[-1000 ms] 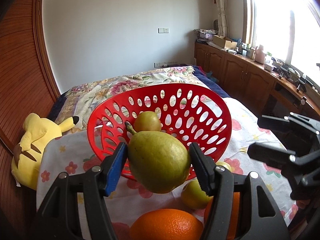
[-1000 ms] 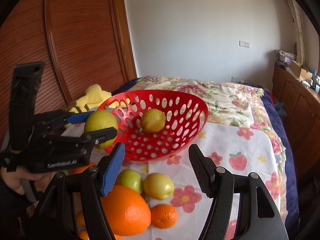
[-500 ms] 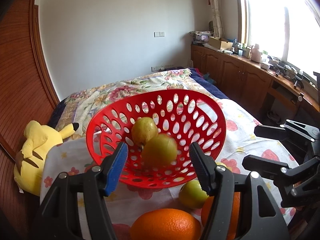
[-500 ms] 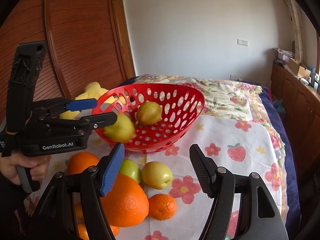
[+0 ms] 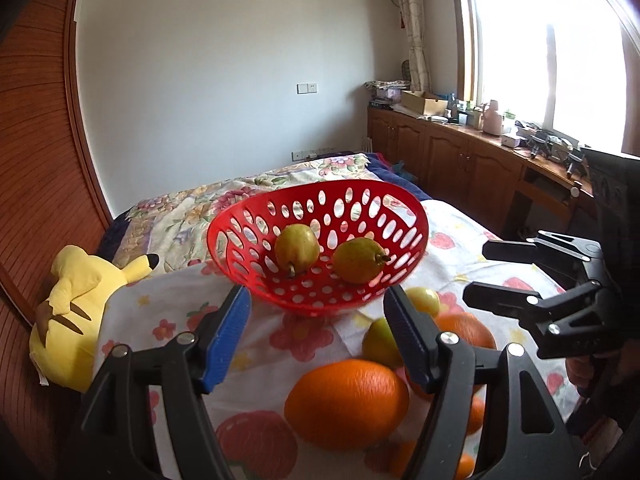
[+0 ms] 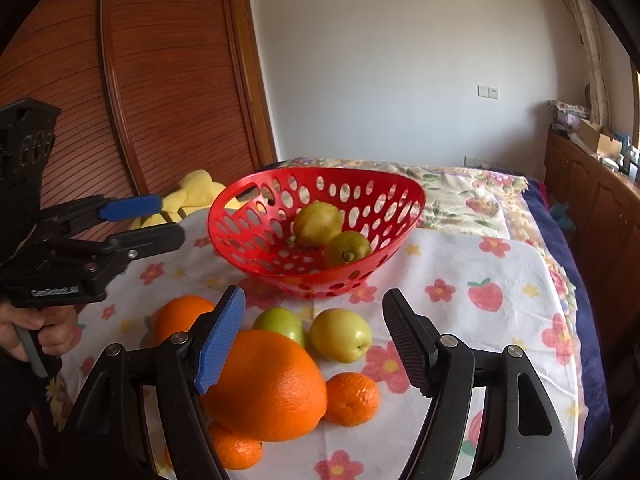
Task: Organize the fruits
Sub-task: 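Open the right tool and move it to the large orange, then grasp the large orange with the right tool while the left tool grasps an orange, then lift both oranges and carry them over the red basket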
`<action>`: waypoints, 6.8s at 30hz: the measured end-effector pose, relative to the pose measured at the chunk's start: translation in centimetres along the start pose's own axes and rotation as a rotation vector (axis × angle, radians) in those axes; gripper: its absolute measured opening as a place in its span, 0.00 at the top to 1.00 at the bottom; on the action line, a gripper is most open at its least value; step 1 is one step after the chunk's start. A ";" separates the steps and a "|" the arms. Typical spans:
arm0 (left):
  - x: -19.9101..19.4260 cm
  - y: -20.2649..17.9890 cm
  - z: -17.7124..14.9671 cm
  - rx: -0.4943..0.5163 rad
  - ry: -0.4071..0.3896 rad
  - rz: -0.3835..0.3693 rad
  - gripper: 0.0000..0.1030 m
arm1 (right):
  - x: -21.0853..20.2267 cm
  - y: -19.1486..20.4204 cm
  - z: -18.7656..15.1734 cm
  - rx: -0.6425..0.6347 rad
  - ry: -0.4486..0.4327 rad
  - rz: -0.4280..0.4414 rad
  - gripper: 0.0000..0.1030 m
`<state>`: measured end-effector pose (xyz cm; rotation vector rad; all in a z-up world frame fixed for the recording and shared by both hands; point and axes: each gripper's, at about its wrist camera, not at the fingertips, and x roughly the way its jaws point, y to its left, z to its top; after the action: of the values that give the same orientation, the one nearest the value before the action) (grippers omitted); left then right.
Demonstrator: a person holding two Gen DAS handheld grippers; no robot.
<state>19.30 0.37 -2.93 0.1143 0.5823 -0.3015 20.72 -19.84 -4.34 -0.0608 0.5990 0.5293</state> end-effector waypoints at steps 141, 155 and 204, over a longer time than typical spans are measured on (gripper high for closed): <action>5.0 -1.9 -6.7 -0.004 0.131 -0.063 0.08 | -1.5 0.0 -5.4 0.101 0.043 -0.013 0.12; 5.5 -1.9 -6.1 0.015 0.157 -0.072 0.06 | -0.5 -0.5 -5.0 0.085 0.066 -0.011 0.12; 5.5 4.0 3.8 -0.075 -0.033 -0.046 0.09 | 9.6 -2.1 8.5 -0.163 0.095 0.023 0.12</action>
<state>26.87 2.10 -2.78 0.0232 0.5639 -0.3255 32.86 -15.57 -2.80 -0.2350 0.6488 0.5996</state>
